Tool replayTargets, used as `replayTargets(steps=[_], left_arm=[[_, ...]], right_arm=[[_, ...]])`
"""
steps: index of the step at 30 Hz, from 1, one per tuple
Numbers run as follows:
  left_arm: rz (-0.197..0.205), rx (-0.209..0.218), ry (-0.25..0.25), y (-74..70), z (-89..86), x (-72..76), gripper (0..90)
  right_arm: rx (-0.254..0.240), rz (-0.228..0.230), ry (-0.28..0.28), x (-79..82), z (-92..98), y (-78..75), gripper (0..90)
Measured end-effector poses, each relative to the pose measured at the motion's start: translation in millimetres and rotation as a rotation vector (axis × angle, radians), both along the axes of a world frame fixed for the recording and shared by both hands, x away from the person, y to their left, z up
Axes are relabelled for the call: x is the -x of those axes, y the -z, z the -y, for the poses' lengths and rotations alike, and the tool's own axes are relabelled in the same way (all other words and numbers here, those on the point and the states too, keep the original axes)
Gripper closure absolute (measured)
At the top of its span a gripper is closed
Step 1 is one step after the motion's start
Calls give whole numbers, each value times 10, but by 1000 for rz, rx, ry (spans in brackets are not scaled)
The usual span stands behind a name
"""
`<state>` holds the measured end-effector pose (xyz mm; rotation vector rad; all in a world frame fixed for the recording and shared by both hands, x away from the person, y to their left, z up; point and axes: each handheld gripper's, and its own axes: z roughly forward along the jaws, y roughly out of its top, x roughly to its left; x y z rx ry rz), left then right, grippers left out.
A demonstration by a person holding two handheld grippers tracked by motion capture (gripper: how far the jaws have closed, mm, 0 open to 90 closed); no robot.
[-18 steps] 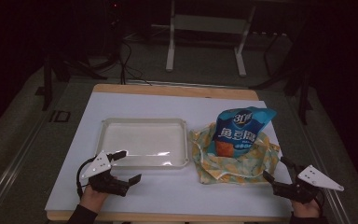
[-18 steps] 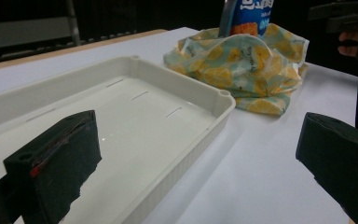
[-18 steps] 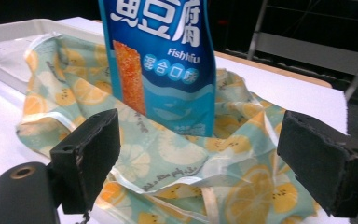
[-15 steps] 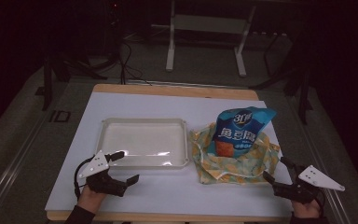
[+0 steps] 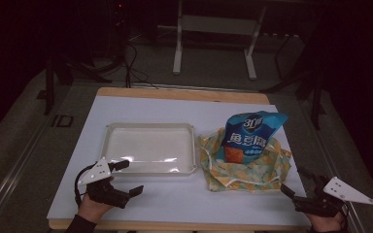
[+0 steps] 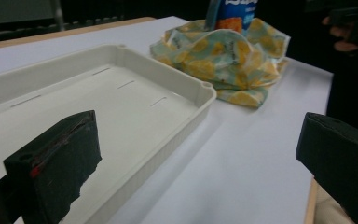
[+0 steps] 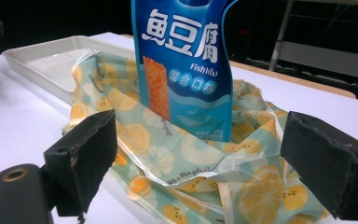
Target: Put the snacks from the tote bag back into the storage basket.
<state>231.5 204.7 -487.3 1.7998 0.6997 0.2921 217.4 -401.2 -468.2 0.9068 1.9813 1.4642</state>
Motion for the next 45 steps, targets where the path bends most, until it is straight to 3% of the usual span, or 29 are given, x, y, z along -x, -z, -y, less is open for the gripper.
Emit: replayTargets(steps=[16, 24, 38, 45], left_arm=[[-11, 12, 58, -122, 183, -147, 1], [-23, -7, 79, -115, 289, -202, 5], [-30, 31, 153, -190, 551, -491, 6], [-15, 16, 197, -250, 755, -594, 7]], right_arm=[[22, -14, -28, -146, -71, -93, 107], [5, -5, -53, -235, -125, -139, 106], [13, -5, -58, -389, -178, -203, 107], [25, 1, -62, -500, -203, -226, 107]])
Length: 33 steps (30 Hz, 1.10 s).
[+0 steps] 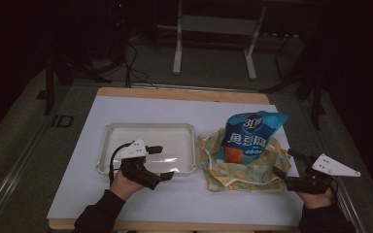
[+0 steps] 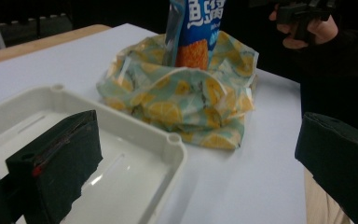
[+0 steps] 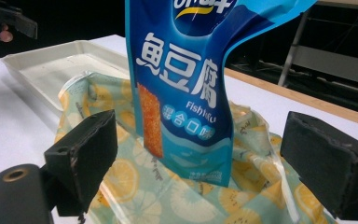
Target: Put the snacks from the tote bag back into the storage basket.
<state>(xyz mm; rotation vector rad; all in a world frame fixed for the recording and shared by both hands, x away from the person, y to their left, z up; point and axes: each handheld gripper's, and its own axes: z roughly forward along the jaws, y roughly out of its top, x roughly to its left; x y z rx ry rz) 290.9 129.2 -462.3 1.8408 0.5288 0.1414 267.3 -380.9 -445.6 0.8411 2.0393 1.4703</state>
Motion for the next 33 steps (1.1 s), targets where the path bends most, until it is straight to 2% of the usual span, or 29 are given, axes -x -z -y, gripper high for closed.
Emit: replayTargets(steps=[4, 8, 12, 25, 33], left_arm=[[-13, 4, 39, -45, 129, -89, 21], [-9, -17, 56, -56, 287, -167, 21], [-20, -12, 80, -60, 427, -251, 22], [19, -19, 100, -159, 852, -502, 22], [20, -14, 107, -173, 1050, -634, 22]], right_arm=[[1, 2, 4, -48, -15, -27, 107], [-4, 3, 2, -93, -22, -36, 107], [-4, -2, 5, -126, -21, -29, 107], [-12, -20, 4, -265, -56, -6, 107], [-5, -40, -1, -360, -78, 13, 107]])
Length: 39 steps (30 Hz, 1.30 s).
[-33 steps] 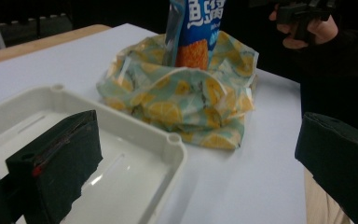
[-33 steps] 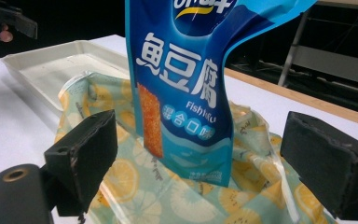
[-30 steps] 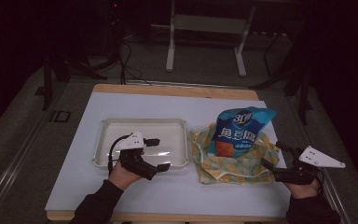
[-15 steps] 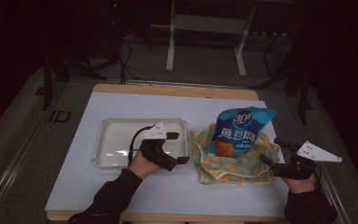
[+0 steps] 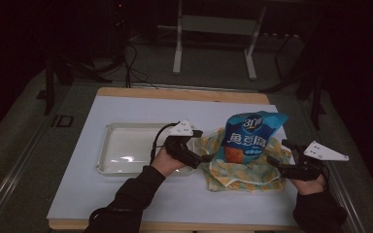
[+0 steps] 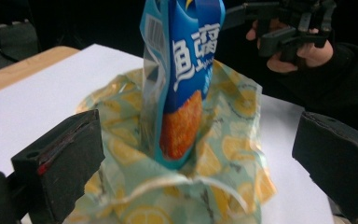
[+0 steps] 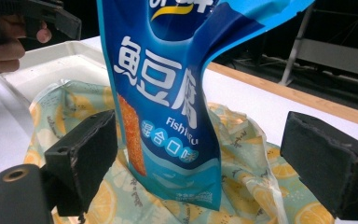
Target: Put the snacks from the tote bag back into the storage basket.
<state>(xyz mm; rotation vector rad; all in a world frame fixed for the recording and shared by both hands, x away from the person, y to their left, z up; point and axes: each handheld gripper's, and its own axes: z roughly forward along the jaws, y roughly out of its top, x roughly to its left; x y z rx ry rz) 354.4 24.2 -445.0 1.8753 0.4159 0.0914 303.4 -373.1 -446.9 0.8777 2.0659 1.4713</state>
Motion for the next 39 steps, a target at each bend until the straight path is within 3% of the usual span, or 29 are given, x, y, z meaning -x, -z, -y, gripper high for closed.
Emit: replayTargets(steps=[3, 7, 15, 21, 24, 28, 32, 39], left_arm=[[-3, 22, 1, 5, 57, -68, 46], [17, 16, -9, 21, 158, -139, 52], [10, 13, -5, 67, 322, -248, 130], [-8, -29, -8, 71, 429, -278, 176], [0, -76, -32, 76, 525, -277, 228], [-1, -68, -49, 70, 577, -290, 315], [8, -75, -88, 58, 625, -290, 432], [-13, -81, -68, 52, 701, -303, 634]], right_arm=[[6, -3, -2, -37, -11, 2, 108], [2, -13, -3, -78, -30, 6, 109], [9, -30, -14, -173, -66, 32, 135], [10, -38, -21, -240, -100, 41, 157], [4, -40, -22, -278, -124, 38, 206], [6, -46, -23, -309, -151, 41, 235], [20, -40, -22, -316, -191, 47, 344], [35, -55, -34, -346, -232, 54, 567]])
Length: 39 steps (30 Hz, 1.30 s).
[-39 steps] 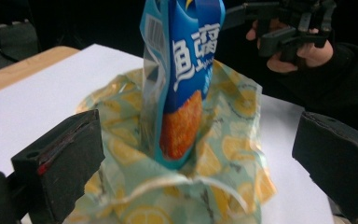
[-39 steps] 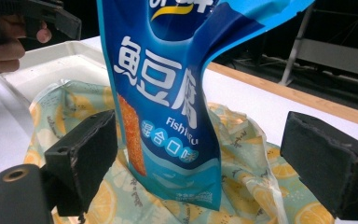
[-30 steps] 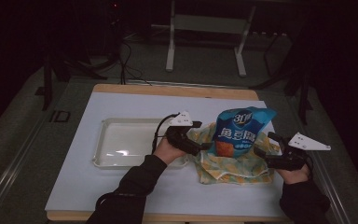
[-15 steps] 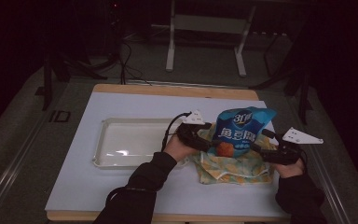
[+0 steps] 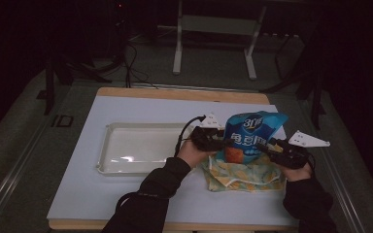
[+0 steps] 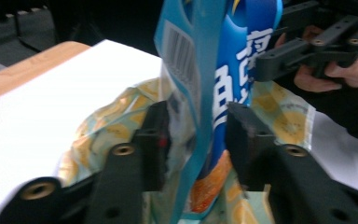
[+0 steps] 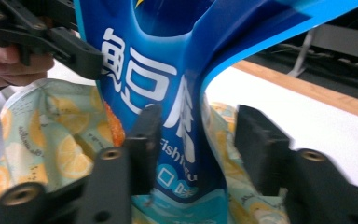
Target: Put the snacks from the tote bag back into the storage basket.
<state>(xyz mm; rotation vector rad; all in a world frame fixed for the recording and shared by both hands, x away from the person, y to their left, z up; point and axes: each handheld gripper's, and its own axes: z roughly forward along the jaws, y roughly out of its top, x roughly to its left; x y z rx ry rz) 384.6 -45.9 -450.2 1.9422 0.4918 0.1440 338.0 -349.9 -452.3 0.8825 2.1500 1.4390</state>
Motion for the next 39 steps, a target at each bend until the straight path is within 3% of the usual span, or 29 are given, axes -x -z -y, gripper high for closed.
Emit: replayTargets(steps=[7, 8, 19, 31, 39], left_arm=[[-8, -6, -12, 6, 35, -6, 719], [5, -14, -9, 3, 36, -1, 732], [10, -26, -12, -9, 62, 3, 823], [11, -60, -30, -74, 116, 21, 855], [14, -43, -23, -221, 132, 18, 859]], right_arm=[[30, -1, -6, -7, -36, -13, 686], [41, -3, -3, -18, -40, -20, 722], [57, 5, 4, -1, -98, -45, 851], [52, -2, 30, 14, -111, -71, 886], [45, 14, 30, 40, -87, -207, 889]])
